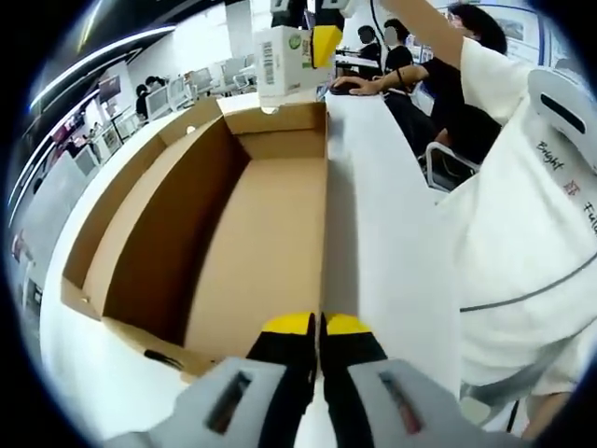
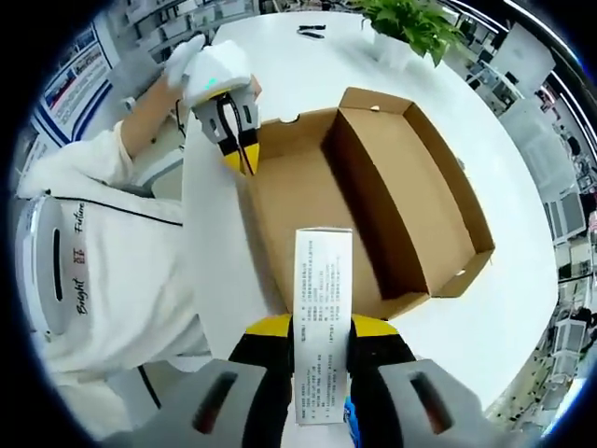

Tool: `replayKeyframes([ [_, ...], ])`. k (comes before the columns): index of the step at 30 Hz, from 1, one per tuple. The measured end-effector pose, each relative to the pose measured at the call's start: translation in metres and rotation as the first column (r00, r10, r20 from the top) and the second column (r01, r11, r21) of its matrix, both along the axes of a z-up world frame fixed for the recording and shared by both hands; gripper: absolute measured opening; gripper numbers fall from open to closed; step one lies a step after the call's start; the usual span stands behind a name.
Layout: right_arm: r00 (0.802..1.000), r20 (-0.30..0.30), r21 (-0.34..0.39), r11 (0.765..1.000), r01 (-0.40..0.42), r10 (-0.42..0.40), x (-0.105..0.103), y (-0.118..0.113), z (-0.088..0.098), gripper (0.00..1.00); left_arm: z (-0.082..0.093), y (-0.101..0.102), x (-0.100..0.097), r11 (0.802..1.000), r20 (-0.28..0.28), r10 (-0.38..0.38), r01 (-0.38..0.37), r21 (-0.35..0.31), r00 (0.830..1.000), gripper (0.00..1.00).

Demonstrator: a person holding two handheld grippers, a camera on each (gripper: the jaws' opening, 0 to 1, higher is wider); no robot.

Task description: Operate the shoe box by opening the lid, removing the specified soft item, and placing it in the target area until the item is outside and the box remains undamaged.

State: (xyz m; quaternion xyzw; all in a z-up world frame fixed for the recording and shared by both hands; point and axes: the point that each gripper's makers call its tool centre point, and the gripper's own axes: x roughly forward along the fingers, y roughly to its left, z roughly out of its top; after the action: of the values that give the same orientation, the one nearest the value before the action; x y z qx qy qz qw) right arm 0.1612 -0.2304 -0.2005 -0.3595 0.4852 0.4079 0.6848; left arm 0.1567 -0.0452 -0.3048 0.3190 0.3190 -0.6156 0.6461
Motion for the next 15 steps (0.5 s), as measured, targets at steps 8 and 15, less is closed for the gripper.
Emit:
replayKeyframes([
  [8,1.0,0.008,0.017,1.0,-0.013,0.013,-0.006,-0.001,-0.002,0.2,0.002,0.0,-0.003,1.0,0.003,-0.014,0.014,-0.009,1.0,0.01],
  [15,0.999,0.028,0.084,0.996,0.021,-0.023,-0.005,-0.013,-0.004,0.2,0.001,0.0,-0.005,1.0,0.01,-0.024,0.024,-0.013,1.0,0.01],
])
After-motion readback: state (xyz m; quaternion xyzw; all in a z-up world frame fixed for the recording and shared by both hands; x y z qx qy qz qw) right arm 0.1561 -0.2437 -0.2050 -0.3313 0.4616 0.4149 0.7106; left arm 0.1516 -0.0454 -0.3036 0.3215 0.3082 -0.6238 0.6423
